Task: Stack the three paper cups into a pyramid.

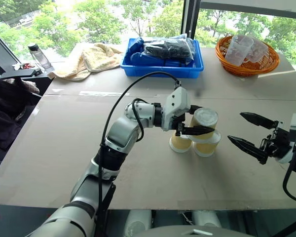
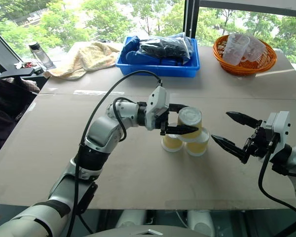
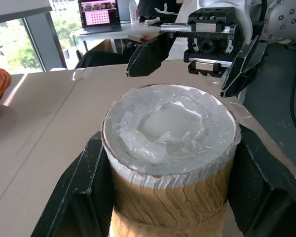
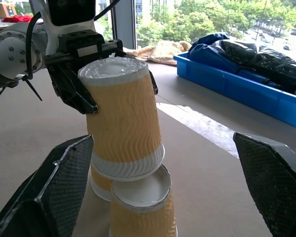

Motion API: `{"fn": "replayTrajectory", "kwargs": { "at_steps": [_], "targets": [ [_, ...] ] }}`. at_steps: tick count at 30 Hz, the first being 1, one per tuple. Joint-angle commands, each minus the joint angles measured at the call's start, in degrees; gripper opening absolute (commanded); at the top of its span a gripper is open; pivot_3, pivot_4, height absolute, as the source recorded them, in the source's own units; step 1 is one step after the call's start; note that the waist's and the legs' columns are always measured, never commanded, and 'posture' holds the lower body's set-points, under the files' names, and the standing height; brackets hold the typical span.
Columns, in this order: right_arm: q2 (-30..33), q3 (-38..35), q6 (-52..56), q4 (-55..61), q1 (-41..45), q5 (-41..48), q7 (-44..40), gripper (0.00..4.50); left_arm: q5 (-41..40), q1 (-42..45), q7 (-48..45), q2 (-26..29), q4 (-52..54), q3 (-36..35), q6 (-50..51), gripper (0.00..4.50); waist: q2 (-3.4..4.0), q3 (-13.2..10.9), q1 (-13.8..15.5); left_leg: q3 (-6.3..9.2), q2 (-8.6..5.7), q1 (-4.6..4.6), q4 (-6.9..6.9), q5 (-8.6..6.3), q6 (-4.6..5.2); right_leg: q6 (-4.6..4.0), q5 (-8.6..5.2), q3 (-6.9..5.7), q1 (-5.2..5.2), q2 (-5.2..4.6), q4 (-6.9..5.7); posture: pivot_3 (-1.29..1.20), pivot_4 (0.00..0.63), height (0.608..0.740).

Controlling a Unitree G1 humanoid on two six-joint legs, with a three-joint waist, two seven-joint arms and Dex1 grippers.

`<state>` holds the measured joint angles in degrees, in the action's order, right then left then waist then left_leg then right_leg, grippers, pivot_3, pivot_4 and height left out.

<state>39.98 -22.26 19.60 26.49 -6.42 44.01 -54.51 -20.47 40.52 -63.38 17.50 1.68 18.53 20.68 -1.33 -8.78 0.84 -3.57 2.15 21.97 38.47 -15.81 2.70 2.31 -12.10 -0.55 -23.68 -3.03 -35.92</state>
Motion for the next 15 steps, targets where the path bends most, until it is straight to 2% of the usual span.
{"fn": "replayTrajectory", "kwargs": {
  "at_steps": [1,8,13,15],
  "targets": [
    [-0.3,-0.9,-1.3,1.9,0.2,0.3,0.2,4.5,-1.5,-0.2,-0.4,-0.4,1.9,-0.9,0.7,4.4,0.0,0.0,0.0,0.0,0.0,0.01,0.0,0.0,0.0,0.0,0.0,0.0,0.0,0.0,0.0,0.0,0.15,0.733],
    [-0.4,-0.9,-1.0,2.0,0.1,0.3,0.1,4.5,-3.6,0.9,1.5,-1.0,3.8,-4.3,1.5,4.45,0.0,0.0,0.0,0.03,0.01,0.03,-0.01,0.0,0.0,0.01,-0.01,-0.01,-0.01,0.01,0.01,0.0,0.15,0.733],
    [-0.9,0.1,-1.9,0.3,-0.4,-1.1,-1.1,4.5,-9.4,2.7,5.4,-4.1,6.3,-11.4,1.8,4.45,-0.01,0.0,0.0,0.03,0.01,0.03,0.0,0.0,0.0,0.01,0.0,-0.01,-0.01,0.0,0.01,0.0,0.15,0.733],
    [-2.9,0.9,-3.3,-2.1,-1.1,-2.6,-0.4,4.5,-11.9,1.5,6.6,-3.7,7.2,-15.3,1.3,4.45,-0.01,0.0,0.0,0.02,0.0,0.02,0.01,0.0,0.0,0.01,0.0,0.0,0.0,0.0,0.01,0.0,0.15,0.733]
  ]
}}
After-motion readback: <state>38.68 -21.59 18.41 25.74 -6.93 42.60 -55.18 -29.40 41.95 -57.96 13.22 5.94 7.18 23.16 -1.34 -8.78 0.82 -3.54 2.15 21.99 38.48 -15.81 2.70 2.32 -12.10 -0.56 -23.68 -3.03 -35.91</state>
